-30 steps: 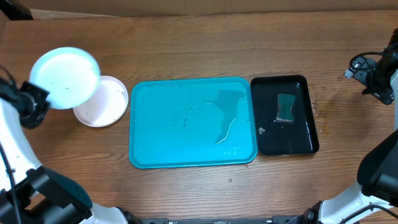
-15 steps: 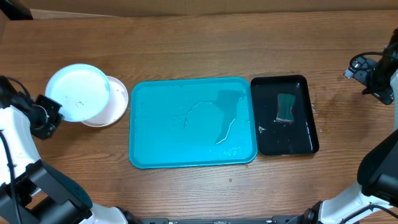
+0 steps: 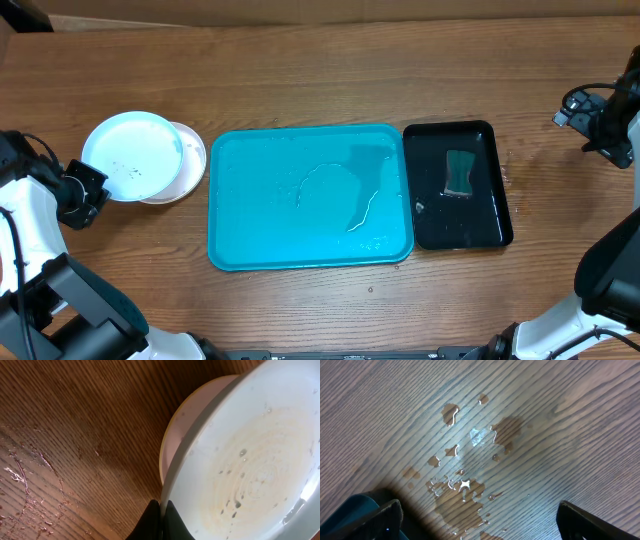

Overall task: Clean dirty plates on tray and stack at the side
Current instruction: 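Release the white plate and raise the left gripper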

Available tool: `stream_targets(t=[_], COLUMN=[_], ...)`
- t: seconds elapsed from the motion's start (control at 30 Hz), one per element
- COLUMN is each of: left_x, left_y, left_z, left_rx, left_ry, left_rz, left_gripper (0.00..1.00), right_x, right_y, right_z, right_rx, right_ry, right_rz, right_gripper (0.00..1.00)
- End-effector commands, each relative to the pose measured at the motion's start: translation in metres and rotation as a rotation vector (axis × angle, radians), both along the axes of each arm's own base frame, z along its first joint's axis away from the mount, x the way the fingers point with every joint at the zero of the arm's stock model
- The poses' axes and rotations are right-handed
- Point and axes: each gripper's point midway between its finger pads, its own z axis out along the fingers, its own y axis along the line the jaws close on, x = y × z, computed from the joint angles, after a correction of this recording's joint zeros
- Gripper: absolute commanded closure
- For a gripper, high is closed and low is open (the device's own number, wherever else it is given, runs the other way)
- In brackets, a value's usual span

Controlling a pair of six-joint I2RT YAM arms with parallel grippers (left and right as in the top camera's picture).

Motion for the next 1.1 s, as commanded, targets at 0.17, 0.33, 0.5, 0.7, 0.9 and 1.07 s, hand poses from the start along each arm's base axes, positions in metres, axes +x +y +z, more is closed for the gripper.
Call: stream_targets(t=[0.17, 0.33, 0.5, 0.7, 0.9, 1.07], left_x=[-0.002, 0.002, 0.015, 0.025, 0.022, 0.024], left_y=[0.003, -0.008, -0.02, -0.022, -0.011, -0.011], left_z=[0.0, -0.013, -0.023, -0.02, -0.026, -0.039], left_rx=[0.049, 0.037, 0.06, 0.088, 0.148, 0.131], left_ry=[0.01, 0.017, -0.006, -0.024, 0.019, 0.035], left_rz=[-0.019, -0.032, -0.077, -0.075, -0.034, -0.039], left_gripper=[0.96, 0.96, 0.96, 0.96, 0.96, 0.96], right_x=[0.002, 0.002, 0.002, 0.002, 0.002, 0.002], right_y=[0.0, 0.0, 0.0, 0.0, 0.0, 0.0], right_z=[0.007, 0.007, 0.007, 0.007, 0.007, 0.007], right_rx=[-0.003, -0.003, -0.003, -0.003, -0.003, -0.003], right_ry=[-0.022, -0.022, -0.022, -0.022, -0.022, -0.022], right_rz=[-0.003, -0.003, -0.003, -0.003, -0.003, -0.003], right_gripper=[0.0, 0.0, 0.0, 0.0, 0.0, 0.0])
